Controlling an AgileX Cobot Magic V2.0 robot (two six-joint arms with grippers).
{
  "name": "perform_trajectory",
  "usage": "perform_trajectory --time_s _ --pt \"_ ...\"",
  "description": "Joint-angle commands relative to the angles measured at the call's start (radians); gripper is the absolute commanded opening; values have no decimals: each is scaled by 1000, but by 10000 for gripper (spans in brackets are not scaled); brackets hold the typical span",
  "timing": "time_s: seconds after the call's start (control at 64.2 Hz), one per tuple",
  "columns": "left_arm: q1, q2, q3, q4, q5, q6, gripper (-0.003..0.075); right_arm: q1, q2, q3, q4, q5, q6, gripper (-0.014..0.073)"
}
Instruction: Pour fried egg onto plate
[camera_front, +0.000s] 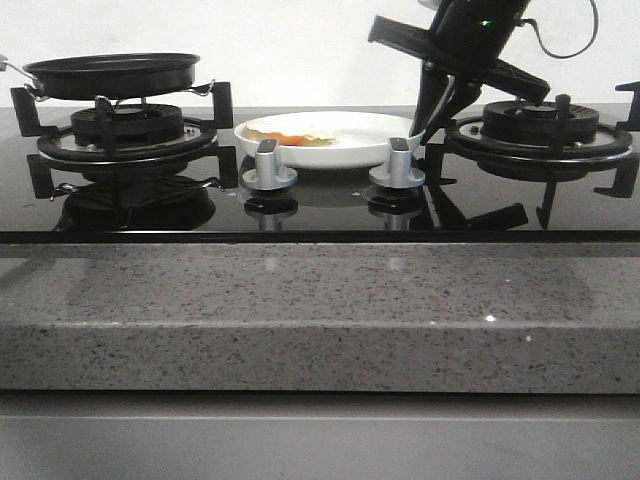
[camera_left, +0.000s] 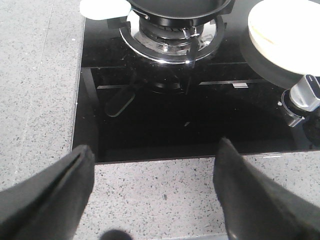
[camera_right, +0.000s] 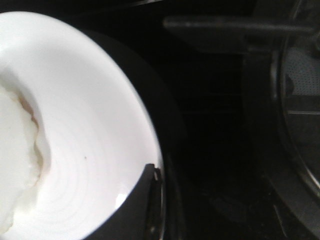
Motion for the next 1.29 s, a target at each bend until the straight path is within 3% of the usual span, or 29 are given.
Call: perform_trajectory --time_s 0.0,0.093,0.327,0.67,0.951,1.278 --pt "2 -3 -25 -2 -61 -7 492 -5 -67 -34 9 -20 8 137" --pt "2 -3 -25 -2 -61 -7 492 -11 -71 -38 8 -8 8 179" --pt "2 -3 -25 -2 -61 -7 492 -11 -102 -74 8 84 5 183" --pt "2 -3 -25 -2 -61 -7 492 12 -282 -32 7 189 -150 183" --pt "2 -3 -25 -2 -61 -7 492 23 -587 296 -3 55 -226 183" --pt "2 -3 -25 -2 -63 -7 492 23 -936 682 -77 4 -257 183"
